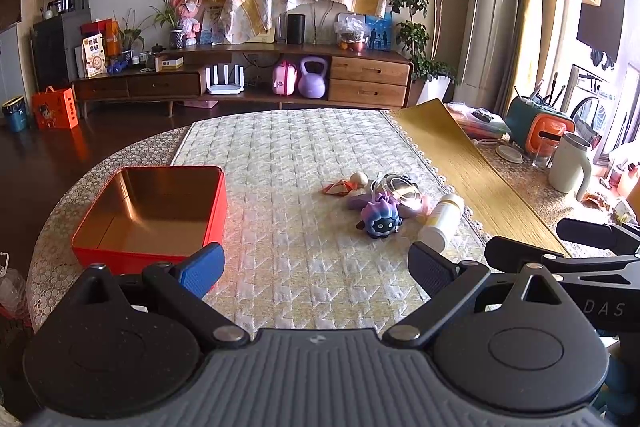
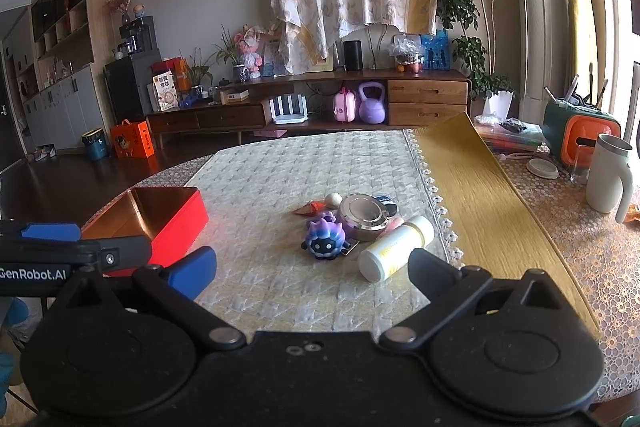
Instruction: Organize rigid objects
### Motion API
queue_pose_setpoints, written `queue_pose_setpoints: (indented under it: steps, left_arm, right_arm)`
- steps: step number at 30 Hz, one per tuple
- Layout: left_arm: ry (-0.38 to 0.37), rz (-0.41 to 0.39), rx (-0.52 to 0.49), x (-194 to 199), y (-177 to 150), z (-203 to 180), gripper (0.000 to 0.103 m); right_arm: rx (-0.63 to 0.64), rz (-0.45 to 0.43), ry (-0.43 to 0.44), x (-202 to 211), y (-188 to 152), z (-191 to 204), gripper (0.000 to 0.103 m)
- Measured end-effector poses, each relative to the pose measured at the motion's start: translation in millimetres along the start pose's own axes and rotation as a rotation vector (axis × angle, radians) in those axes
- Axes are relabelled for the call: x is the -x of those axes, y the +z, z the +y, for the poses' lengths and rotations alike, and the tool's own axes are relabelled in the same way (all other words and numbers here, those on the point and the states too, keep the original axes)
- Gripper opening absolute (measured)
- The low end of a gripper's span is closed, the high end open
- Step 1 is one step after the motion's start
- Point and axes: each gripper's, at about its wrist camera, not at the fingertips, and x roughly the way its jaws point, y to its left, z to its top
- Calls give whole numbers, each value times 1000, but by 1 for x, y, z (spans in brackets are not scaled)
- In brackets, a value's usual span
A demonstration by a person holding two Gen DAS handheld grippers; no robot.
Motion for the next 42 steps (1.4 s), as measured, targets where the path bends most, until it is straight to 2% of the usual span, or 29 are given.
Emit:
queue_pose_setpoints:
  steps: [9, 21, 32, 34, 42]
  left_arm:
    - [-14, 34, -33, -37, -3, -5, 99]
    - [-21, 20, -78, -119, 34, -22, 99]
    - [-43, 74, -161, -206, 28, -50, 99]
    - [-52, 99, -152, -219, 26, -54, 99]
    - [-57, 158, -143, -255, 17, -61, 98]
  right_arm:
    - [-12, 40, -10, -24, -1, -15, 102]
    - [-2, 91, -114, -87, 21, -62, 97]
    - [-94, 233, -150, -158, 25, -104, 88]
    - [-120, 261, -165, -170, 26, -110, 87]
    - [-220, 349, -135, -206, 18, -125, 84]
